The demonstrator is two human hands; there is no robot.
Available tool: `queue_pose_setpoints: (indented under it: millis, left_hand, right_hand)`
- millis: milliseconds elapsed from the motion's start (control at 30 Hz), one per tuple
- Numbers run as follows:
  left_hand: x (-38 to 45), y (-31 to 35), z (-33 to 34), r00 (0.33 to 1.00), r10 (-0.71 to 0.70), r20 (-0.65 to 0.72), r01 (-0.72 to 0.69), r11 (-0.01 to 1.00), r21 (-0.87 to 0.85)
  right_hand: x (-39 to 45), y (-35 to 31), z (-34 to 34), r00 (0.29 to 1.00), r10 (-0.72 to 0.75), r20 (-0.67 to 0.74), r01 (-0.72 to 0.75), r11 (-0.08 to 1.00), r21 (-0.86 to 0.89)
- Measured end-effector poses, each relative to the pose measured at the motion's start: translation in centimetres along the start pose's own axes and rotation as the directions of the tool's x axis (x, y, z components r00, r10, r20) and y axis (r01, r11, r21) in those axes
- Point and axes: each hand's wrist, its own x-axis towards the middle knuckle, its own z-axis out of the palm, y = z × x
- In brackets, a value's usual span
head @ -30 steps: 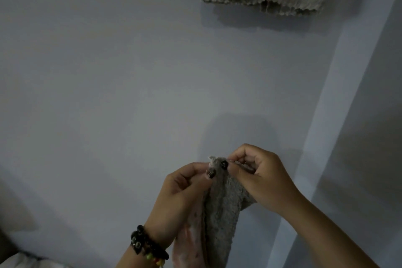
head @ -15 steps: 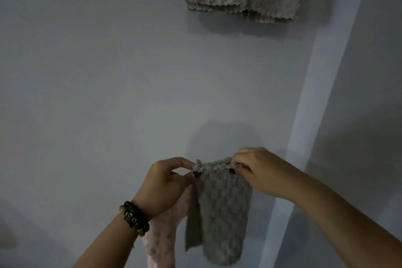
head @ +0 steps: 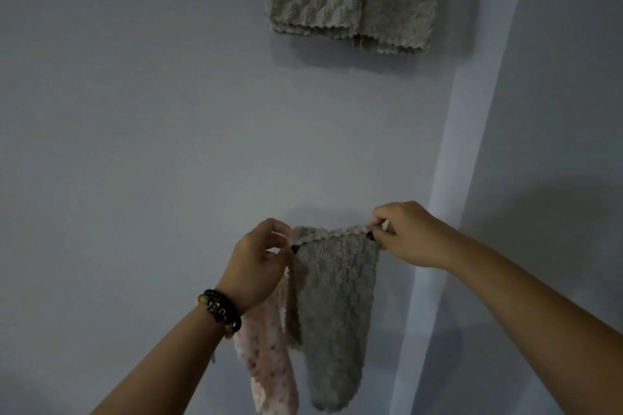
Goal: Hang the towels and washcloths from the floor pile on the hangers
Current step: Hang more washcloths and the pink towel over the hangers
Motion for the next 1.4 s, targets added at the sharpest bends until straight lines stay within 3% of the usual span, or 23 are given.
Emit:
queue_pose_setpoints:
  millis: [133,233,300,400,500,633,800,867,967,1033,1100,1167,1267,1333,1400]
  left_hand:
    - [0.2,-0.3,0.1,1.0,0.022,-0.008,-0.022,1.0,0.014]
    - [0.2,-0.3,0.4,1.0,0.027,-0.008,-0.027,0.999,0.043]
    - [0.3,-0.2,0.7,1.0,0.026,-0.01,-0.026,0.999,0.044]
    - [0.4,0.1,0.9,0.999,0.043,-0.006,-0.043,0.999,0.034]
    - [0.4,0.4,1.2,0.999,0.03,0.013,-0.03,1.0,-0.004]
    - [0.6,0.3,1.6,0.996,-0.002,0.091,-0.006,0.997,0.083]
    - [1.1,-0.1,2.1,0.991,-0.021,0.133,0.005,0.993,0.119]
    - [1.3,-0.2,2.1,0.986,-0.091,0.142,0.086,0.995,0.041]
    - [1.3,0.4,2.3,0.954,-0.203,0.221,0.256,0.934,-0.25]
    - [1.4,1.5,2.5,0.948,-0.22,0.232,0.294,0.883,-0.366]
    - [1.8,2.4,2.5,0.966,-0.191,0.172,0.24,0.908,-0.344]
    - [2.3,3.1,2.3,0.991,-0.113,0.069,0.122,0.981,-0.151]
    - [2.4,3.8,2.2,1.0,-0.011,0.023,0.009,0.996,0.085]
    - [2.3,4.0,2.2,1.0,0.026,-0.001,-0.026,0.984,0.176]
    - [2.3,3.9,2.0,0.999,0.011,-0.036,-0.005,0.986,0.165]
  right_hand:
    - [-0.3,0.2,-0.8,0.984,0.138,0.109,-0.174,0.86,0.48]
    - [-0.3,0.4,-0.9,0.955,0.247,0.167,-0.295,0.701,0.65]
    - [-0.1,0.8,-1.0,0.918,0.305,0.254,-0.394,0.63,0.669]
    - [0.1,1.4,-1.0,0.876,0.372,0.307,-0.482,0.683,0.548]
    - [0.4,1.4,-0.5,0.866,0.399,0.302,-0.497,0.758,0.422]
    - [1.1,0.7,0.1,0.864,0.399,0.306,-0.471,0.856,0.214]
    - [2.0,0.2,-0.1,0.9,0.398,0.177,-0.426,0.889,0.168]
    - [2.0,0.2,-0.5,0.92,0.378,0.108,-0.39,0.91,0.139]
    - [1.6,0.1,-1.1,0.956,0.292,-0.004,-0.289,0.945,-0.151]
    - [1.5,0.1,-1.3,0.957,0.289,-0.019,-0.283,0.918,-0.279]
    - [1.8,0.3,-2.0,0.934,0.354,0.036,-0.34,0.917,-0.21]
    - [2.4,1.0,-3.0,0.893,0.425,0.145,-0.422,0.905,-0.054]
    - [2.3,1.8,-4.1,0.859,0.438,0.266,-0.486,0.86,0.156]
    - [1.9,2.2,-4.1,0.87,0.409,0.274,-0.488,0.797,0.357]
    - [1.3,2.7,-4.1,0.87,0.396,0.294,-0.492,0.652,0.577]
